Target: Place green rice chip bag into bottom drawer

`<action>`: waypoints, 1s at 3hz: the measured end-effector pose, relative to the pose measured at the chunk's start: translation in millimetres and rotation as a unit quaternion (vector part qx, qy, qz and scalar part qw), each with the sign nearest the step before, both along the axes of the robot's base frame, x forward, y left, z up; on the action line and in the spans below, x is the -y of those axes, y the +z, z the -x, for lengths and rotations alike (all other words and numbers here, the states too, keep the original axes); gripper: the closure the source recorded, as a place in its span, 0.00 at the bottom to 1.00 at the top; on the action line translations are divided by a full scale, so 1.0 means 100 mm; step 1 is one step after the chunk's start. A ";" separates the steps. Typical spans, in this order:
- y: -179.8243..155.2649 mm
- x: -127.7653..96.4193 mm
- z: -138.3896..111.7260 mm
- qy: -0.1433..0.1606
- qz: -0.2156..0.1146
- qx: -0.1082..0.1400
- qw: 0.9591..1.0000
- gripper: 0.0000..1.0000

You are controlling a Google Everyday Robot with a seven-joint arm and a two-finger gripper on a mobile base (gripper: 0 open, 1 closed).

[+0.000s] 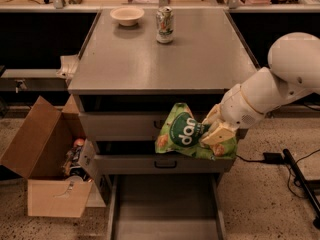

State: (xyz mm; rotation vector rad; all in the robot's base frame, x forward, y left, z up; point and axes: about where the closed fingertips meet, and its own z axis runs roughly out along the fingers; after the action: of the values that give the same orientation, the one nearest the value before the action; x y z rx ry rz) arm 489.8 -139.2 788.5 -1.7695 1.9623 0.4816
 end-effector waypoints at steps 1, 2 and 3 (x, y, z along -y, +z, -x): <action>0.00 0.00 0.00 0.000 0.000 0.000 1.000 1.00; -0.20 0.05 0.01 -0.013 -0.013 0.000 1.000 1.00; -0.76 0.10 0.06 -0.034 -0.038 -0.003 0.999 1.00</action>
Offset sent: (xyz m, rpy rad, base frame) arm -0.0017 -0.0224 -0.0728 0.0984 -0.0018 -0.1023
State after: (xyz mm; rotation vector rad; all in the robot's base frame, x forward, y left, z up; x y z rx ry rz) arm 484.2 -149.0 712.2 -1.6511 1.9743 0.5332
